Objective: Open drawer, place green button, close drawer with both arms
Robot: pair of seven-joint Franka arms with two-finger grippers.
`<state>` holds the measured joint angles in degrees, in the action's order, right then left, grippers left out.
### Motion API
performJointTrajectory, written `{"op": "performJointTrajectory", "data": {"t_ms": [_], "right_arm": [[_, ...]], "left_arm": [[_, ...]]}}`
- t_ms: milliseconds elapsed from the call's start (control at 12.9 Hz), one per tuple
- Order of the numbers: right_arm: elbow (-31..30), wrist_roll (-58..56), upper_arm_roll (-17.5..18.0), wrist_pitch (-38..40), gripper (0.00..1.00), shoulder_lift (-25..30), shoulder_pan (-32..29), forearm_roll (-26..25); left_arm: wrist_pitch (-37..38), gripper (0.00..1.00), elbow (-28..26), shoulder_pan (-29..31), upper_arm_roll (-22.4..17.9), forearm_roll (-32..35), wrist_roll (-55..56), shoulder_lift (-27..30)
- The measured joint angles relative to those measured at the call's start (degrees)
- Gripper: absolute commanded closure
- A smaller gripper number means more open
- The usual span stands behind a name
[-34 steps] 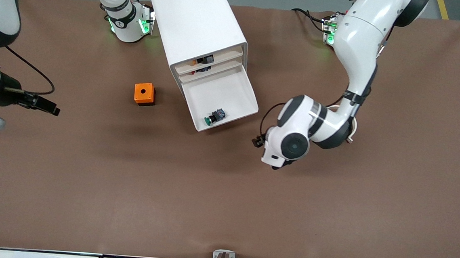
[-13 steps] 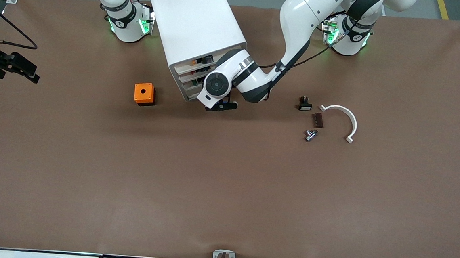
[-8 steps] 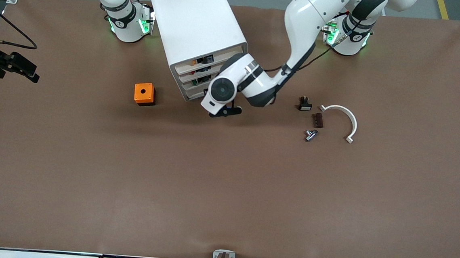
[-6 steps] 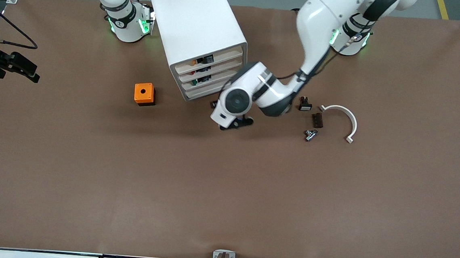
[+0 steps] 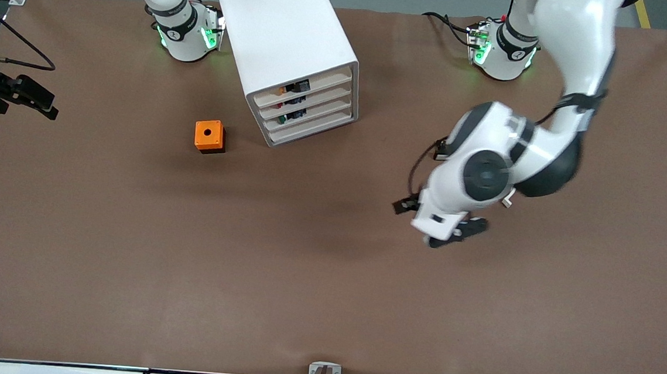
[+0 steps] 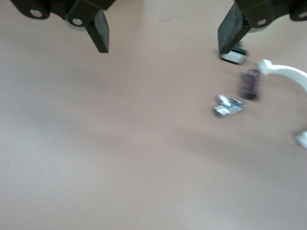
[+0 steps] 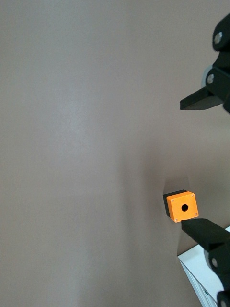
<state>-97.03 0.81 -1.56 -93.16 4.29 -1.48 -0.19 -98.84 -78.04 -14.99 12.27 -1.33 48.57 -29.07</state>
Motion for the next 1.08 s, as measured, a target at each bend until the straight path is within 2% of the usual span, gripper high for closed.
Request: {"op": "performJointTrajectory", "data": {"t_ms": [232, 464, 696, 1083], "right_arm": [[0.0, 0.0, 0.1, 0.0, 0.0, 0.0, 0.0, 0.0], [0.0, -0.1, 0.2, 0.1, 0.0, 0.0, 0.0, 0.0], [0.0, -0.1, 0.2, 0.3, 0.0, 0.0, 0.0, 0.0], [0.0, -0.1, 0.2, 0.5, 0.0, 0.0, 0.0, 0.0]], "left_arm": [[4.1, 0.0, 0.0, 7.2, 0.0, 0.1, -2.2, 6.7], [7.2, 0.0, -0.1, 11.7, 0.0, 0.3, -5.8, 11.6], [8.8, 0.0, -0.2, 14.7, 0.0, 2.7, -14.2, 15.1], [11.1, 0.0, -0.6, 17.4, -0.5, 3.2, -24.6, 19.7]]}}
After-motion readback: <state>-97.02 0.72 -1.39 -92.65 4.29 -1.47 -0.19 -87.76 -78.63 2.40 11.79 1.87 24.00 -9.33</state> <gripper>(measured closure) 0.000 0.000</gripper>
